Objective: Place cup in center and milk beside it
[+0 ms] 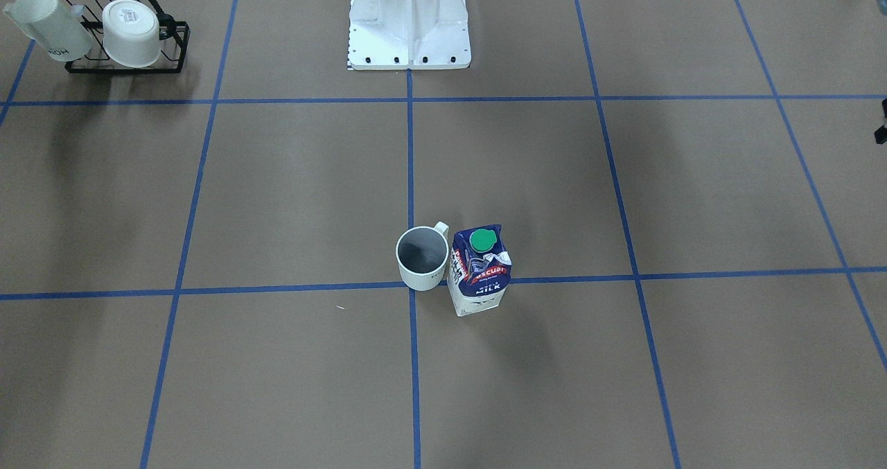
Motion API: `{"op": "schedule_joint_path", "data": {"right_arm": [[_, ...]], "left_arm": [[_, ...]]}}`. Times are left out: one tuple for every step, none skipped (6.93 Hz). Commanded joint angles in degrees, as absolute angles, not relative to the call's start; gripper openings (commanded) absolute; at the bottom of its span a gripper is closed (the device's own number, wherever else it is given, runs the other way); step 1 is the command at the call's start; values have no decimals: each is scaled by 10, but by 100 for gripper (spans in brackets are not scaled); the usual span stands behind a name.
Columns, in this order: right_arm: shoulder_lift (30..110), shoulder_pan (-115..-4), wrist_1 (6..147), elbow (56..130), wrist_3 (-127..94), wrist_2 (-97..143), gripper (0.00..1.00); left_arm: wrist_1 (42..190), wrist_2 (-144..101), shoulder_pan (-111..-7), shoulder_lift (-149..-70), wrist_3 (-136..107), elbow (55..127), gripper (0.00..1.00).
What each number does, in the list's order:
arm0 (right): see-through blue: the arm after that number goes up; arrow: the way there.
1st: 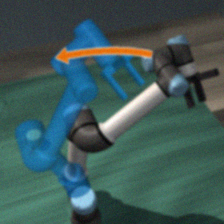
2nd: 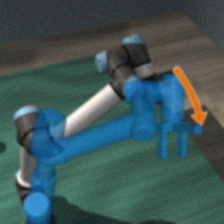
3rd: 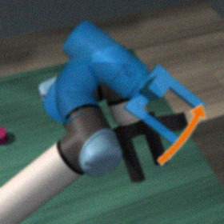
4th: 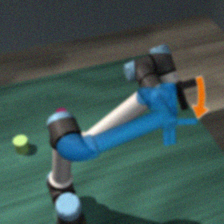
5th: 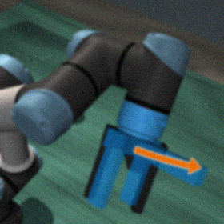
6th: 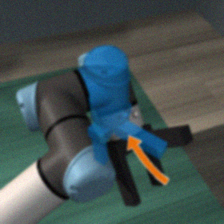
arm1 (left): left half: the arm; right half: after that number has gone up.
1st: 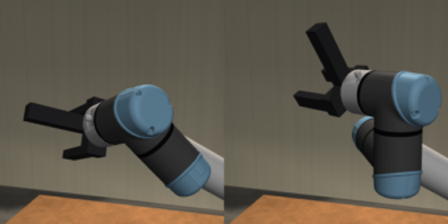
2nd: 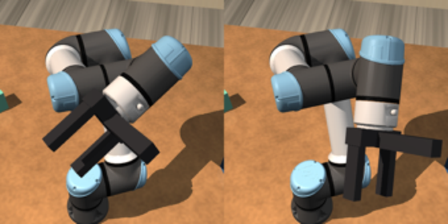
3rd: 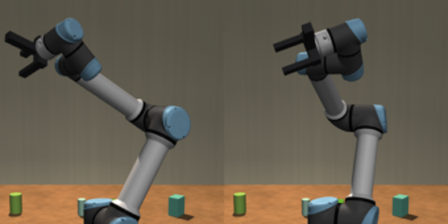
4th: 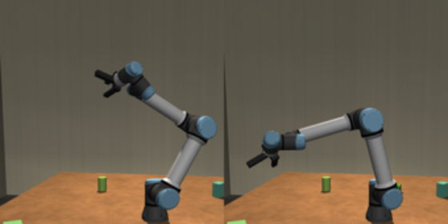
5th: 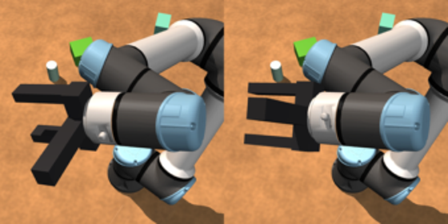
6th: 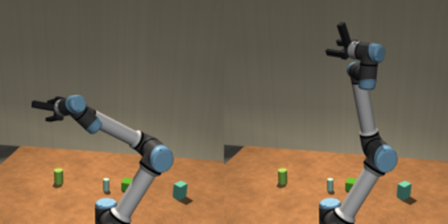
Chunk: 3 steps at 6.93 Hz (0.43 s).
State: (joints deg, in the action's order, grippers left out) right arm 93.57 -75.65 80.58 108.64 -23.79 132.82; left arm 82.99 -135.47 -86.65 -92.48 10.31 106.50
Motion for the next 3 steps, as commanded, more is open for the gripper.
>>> {"op": "schedule_joint_path", "data": {"right_arm": [[932, -771, 808, 1078, -219, 1331, 100], [914, -773, 839, 1078, -215, 1331, 100], [905, -786, 875, 1078, -162, 1332, 100]], "left_arm": [[832, -1376, -889, -914, 141, 1042, 98], [831, -1376, -889, -918, 138, 1043, 98], [831, -1375, -889, -925, 93, 1047, 98]]}}
